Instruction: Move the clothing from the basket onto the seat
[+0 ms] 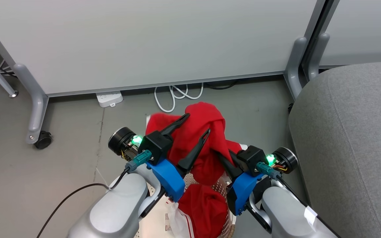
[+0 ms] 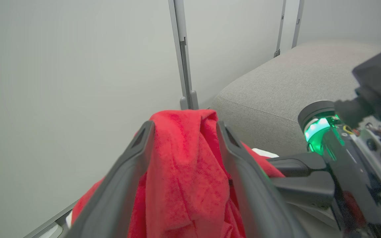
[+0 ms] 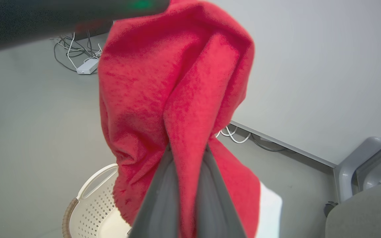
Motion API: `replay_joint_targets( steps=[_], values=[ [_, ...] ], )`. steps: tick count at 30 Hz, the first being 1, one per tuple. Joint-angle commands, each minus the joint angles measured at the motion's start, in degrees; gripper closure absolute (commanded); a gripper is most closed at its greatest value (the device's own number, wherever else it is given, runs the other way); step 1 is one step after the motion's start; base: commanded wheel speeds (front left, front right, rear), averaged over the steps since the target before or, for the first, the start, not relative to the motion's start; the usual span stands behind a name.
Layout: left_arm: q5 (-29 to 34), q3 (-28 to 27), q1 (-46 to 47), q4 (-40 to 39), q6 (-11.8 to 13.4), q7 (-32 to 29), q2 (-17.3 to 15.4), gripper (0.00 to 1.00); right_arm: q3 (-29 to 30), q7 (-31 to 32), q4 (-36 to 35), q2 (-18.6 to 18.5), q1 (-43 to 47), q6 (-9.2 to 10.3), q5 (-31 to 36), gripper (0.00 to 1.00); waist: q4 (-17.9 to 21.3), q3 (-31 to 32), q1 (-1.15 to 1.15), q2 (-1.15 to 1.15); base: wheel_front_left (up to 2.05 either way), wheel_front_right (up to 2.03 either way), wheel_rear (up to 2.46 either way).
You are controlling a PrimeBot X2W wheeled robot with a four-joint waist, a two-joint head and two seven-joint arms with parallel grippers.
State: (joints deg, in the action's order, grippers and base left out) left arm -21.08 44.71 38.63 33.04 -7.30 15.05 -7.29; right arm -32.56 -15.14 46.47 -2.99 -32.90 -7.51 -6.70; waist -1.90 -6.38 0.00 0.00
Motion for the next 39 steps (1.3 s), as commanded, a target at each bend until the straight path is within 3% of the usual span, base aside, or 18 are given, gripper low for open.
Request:
replay_joint_targets(
  steps=[1, 15, 24, 39],
  values=[
    [0.38, -0.29, 0.09, 0.14, -0.23, 0.20, -0.24, 0.00, 0.16, -0.02, -0.23, 0.19, -0.33, 0.04, -0.31, 1.00, 0.06, 0.03, 0.00, 0.00, 0.00, 0.00, 0.00],
    [0.99, -0.14, -0.73, 0.31, -0.26, 0.20, -0.65, 0.00, 5.70, -0.02, -2.75, 0.14, 1.64, 0.04, -1.13, 1.00, 3.38, -0.94, 0.00, 0.00, 0.00, 0.00, 0.00],
    [1.11, 0.77, -0.86, -0.09, -0.28, 0.20, -0.95, 0.00, 12.30, -0.02, -7.91, 0.12, 3.92, 0.04, 0.77, 1.00, 8.11, -1.94, 0.00, 0.00, 0.00, 0.00, 0.00],
    [0.74, 4.04, 1.85, -0.27, -0.28, 0.20, -0.98, 0.00, 26.82, -0.02, -19.70, 0.14, 6.98, 0.04, 3.08, 1.00, 19.36, -5.77, 0.00, 0.00, 0.00, 0.00, 0.00]
  ],
)
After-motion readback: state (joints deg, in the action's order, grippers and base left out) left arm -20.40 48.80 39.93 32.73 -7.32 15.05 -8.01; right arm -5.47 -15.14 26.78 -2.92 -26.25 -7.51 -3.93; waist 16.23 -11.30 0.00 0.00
